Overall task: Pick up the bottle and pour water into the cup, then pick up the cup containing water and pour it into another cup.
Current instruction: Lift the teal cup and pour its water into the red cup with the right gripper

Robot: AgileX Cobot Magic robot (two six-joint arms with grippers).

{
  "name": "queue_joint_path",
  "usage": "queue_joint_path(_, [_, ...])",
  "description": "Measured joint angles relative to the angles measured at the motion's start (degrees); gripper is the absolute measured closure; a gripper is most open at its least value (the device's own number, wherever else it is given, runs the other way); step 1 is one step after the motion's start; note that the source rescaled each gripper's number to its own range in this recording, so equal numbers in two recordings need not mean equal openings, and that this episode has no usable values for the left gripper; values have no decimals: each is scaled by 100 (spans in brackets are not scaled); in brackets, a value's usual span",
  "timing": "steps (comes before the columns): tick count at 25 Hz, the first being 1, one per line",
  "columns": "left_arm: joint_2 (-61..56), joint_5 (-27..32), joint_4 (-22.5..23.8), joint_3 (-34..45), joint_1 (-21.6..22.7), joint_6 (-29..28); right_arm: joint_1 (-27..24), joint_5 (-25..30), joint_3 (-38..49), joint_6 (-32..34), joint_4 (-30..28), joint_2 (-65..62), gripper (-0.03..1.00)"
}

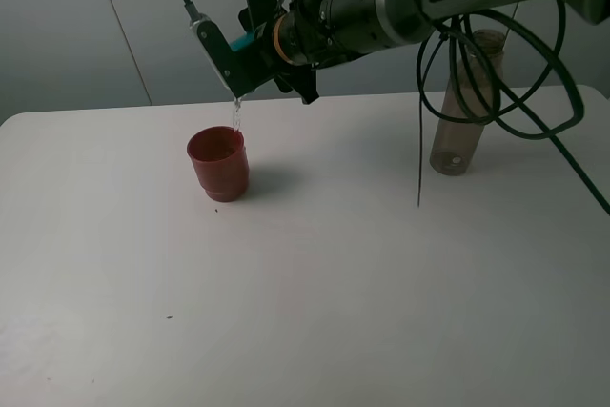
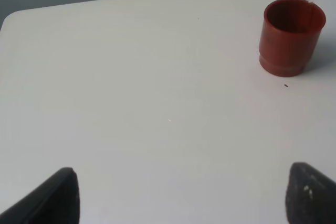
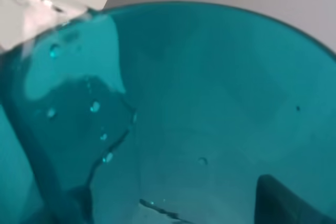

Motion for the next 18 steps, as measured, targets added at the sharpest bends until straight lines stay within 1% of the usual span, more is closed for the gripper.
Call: queue_joint_path(18, [0,0,0,0,0,0,109,0,-10,127,-10,0,92])
